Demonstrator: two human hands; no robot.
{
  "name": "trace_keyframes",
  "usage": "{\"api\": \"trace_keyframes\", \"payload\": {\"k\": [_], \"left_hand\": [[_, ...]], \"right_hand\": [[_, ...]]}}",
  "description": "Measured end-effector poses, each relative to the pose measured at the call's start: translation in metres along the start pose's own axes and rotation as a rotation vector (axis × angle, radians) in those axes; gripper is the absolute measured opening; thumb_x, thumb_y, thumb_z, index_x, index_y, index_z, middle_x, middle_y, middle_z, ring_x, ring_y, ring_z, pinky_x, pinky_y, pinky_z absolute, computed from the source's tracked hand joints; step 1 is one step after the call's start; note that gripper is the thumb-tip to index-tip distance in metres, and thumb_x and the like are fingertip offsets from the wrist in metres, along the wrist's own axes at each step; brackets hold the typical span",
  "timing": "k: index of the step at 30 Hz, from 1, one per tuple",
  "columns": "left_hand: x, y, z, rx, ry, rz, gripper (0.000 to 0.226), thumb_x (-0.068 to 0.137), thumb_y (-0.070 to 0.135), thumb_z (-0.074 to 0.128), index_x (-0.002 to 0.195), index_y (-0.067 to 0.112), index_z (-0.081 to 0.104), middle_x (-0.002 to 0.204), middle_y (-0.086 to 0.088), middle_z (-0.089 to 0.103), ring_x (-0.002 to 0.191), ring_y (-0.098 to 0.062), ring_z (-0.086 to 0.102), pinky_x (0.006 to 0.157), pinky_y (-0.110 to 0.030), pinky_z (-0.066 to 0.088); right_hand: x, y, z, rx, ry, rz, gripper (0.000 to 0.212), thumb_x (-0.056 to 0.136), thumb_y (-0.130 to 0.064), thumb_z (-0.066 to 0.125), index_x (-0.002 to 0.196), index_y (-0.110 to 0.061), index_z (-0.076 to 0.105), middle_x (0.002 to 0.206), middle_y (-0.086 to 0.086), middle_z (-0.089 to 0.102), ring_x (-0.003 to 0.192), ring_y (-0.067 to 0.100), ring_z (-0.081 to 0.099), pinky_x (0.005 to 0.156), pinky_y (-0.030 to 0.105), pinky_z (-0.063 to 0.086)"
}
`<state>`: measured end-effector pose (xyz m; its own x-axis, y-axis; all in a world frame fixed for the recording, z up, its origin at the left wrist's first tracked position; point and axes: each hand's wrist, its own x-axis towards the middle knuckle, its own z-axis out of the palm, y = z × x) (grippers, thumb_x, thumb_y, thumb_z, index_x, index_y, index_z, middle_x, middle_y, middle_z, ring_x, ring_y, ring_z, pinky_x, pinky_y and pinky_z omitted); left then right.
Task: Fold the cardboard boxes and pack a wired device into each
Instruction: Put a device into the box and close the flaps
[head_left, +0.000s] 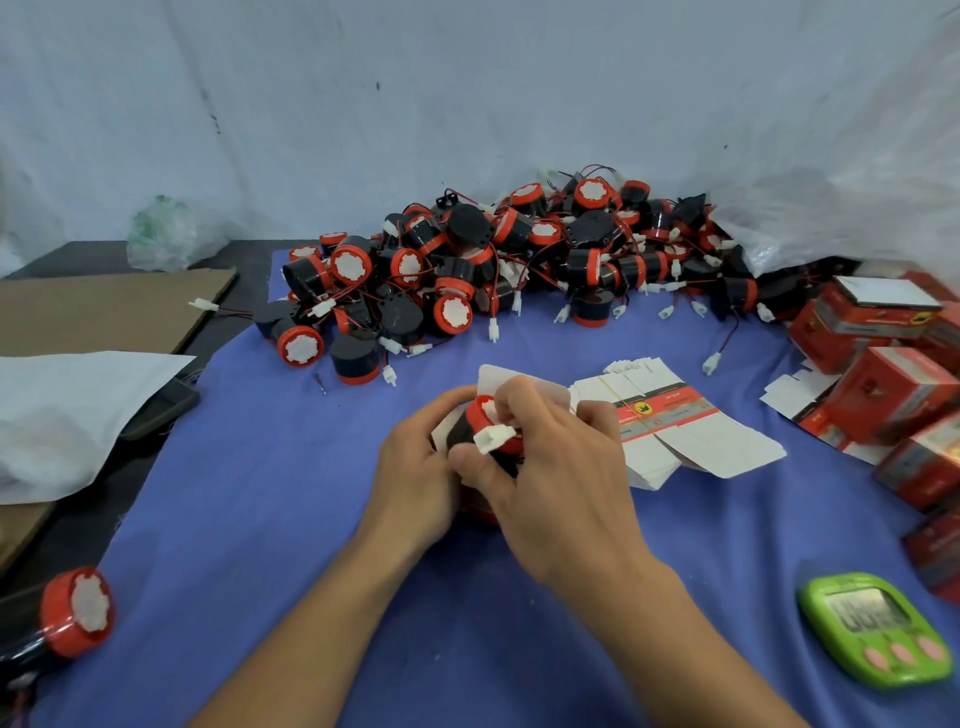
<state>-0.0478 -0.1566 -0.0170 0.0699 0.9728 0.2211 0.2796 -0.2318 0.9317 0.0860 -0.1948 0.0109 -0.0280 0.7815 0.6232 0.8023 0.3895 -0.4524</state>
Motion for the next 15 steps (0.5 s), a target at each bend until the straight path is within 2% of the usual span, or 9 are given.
{"api": "trace_keyframes", "payload": {"k": [2,5,7,10,13,15], "left_hand": [[0.001,0.0,-0.001,-0.096,0.032,-0.075,0.037,0.081,0.017,0.054,0.107,0.034,0.074,0.094,0.006,0.078,0.087,-0.017,0.073,0.074,-0.044,0.06],[0.004,-0.001,-0.003,-0.199,0.079,-0.199,0.04,0.064,0.015,0.052,0.094,0.029,0.075,0.08,-0.002,0.074,0.07,-0.02,0.065,0.061,-0.037,0.052],[0.007,0.0,-0.005,-0.276,0.079,-0.252,0.045,0.059,0.012,0.051,0.092,0.026,0.077,0.076,-0.005,0.072,0.065,-0.02,0.062,0.057,-0.031,0.05],[0.008,0.002,-0.006,-0.351,0.049,-0.292,0.047,0.055,0.012,0.051,0.091,0.022,0.079,0.082,-0.012,0.074,0.069,-0.025,0.064,0.056,-0.032,0.052],[0.007,0.002,-0.005,-0.344,0.038,-0.288,0.045,0.056,0.012,0.055,0.093,0.019,0.078,0.091,-0.023,0.073,0.074,-0.027,0.065,0.062,-0.037,0.053],[0.005,0.001,-0.005,-0.29,0.015,-0.239,0.045,0.058,0.009,0.058,0.096,0.021,0.078,0.091,-0.017,0.075,0.075,-0.024,0.068,0.064,-0.038,0.053]], "right_hand": [[0.0,0.002,0.0,0.026,-0.058,0.027,0.025,0.089,-0.046,0.061,0.096,-0.035,0.04,0.091,-0.017,0.064,0.079,0.009,0.038,0.084,0.029,0.027],[0.001,0.007,0.0,-0.011,-0.07,0.042,0.036,0.083,-0.039,0.073,0.097,-0.034,0.039,0.09,-0.018,0.061,0.08,0.012,0.048,0.087,0.027,0.024],[0.002,0.009,-0.001,-0.067,-0.044,0.043,0.044,0.076,-0.044,0.081,0.093,-0.032,0.042,0.082,-0.022,0.053,0.08,0.013,0.051,0.091,0.027,0.025],[0.002,0.01,0.0,-0.154,-0.054,0.019,0.044,0.072,-0.051,0.082,0.087,-0.029,0.046,0.077,-0.017,0.061,0.083,0.018,0.054,0.096,0.032,0.028],[0.001,0.012,0.002,-0.187,-0.096,-0.015,0.029,0.082,-0.057,0.071,0.085,-0.03,0.06,0.08,-0.013,0.068,0.09,0.019,0.057,0.1,0.035,0.029],[0.0,0.011,0.002,-0.205,-0.143,-0.04,0.026,0.085,-0.057,0.068,0.081,-0.031,0.071,0.078,-0.014,0.069,0.092,0.018,0.058,0.102,0.036,0.029]]}}
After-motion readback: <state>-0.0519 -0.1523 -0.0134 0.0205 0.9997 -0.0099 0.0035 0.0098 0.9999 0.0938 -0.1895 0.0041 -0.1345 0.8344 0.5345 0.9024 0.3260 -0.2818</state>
